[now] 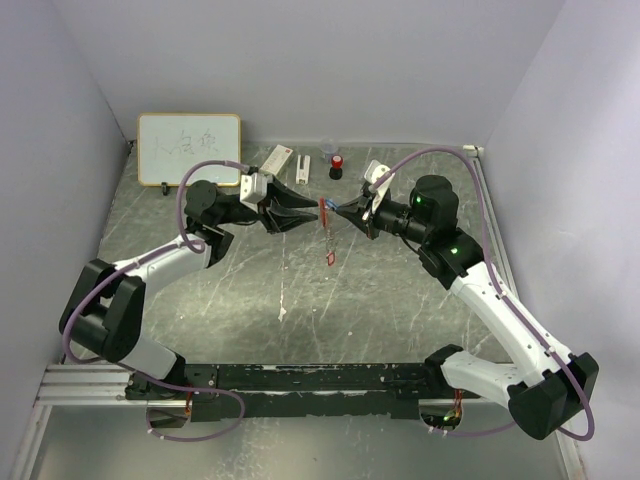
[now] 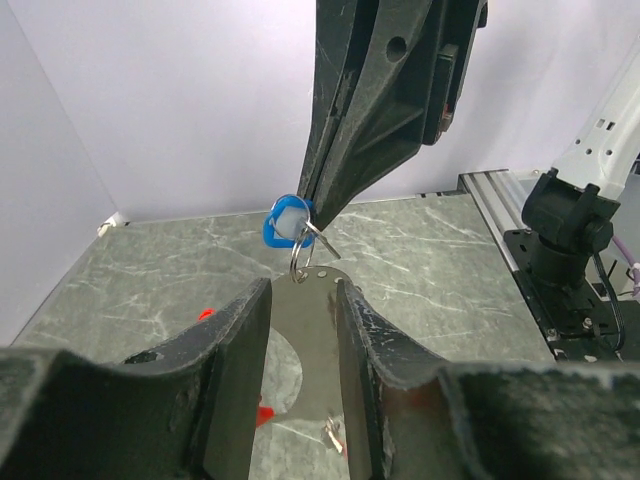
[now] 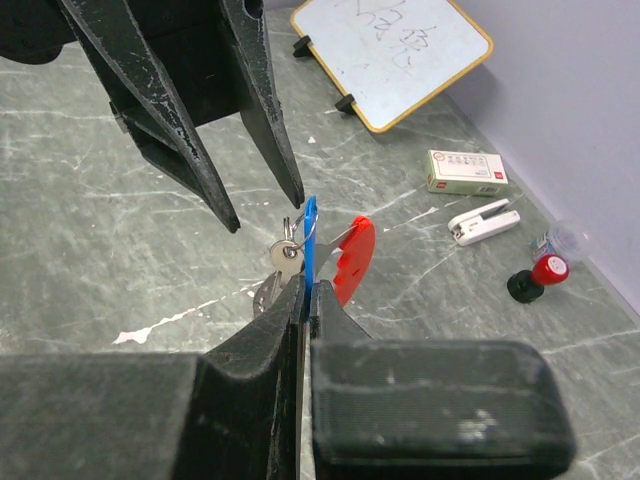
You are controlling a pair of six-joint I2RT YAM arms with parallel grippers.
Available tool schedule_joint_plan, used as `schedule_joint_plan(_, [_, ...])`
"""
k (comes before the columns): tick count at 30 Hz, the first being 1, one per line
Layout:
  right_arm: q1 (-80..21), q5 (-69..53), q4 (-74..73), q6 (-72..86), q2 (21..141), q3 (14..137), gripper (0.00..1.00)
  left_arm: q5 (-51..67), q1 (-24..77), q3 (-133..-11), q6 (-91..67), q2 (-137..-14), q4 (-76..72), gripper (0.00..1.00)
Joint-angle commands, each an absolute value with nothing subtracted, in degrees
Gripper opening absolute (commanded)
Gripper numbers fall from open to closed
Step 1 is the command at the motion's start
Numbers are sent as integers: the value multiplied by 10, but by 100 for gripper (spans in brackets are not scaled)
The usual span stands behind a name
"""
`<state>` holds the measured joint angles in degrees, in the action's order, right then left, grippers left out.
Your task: Put the keys on the keyring
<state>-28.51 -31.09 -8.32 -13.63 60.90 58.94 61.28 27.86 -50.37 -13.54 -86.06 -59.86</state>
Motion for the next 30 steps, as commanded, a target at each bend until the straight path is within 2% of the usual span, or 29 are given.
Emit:
schedule_joint_plan(1, [-286,-320,-73,-140,610,610,0,616,281,-510,-173,-880,-660,42])
schedule_joint_plan(18, [-286,-336,-73,-136,614,610,0,610,293,-532,-181,-909,-670,39])
schedule_joint_plan(22, [-286,-336,-75,-137,615,610,0,610,295,-535,-180,-913,-668,34])
schedule_joint_plan(30, [-286,-331,-82,-141,616,613,0,613,295,-535,-178,-911,-659,17])
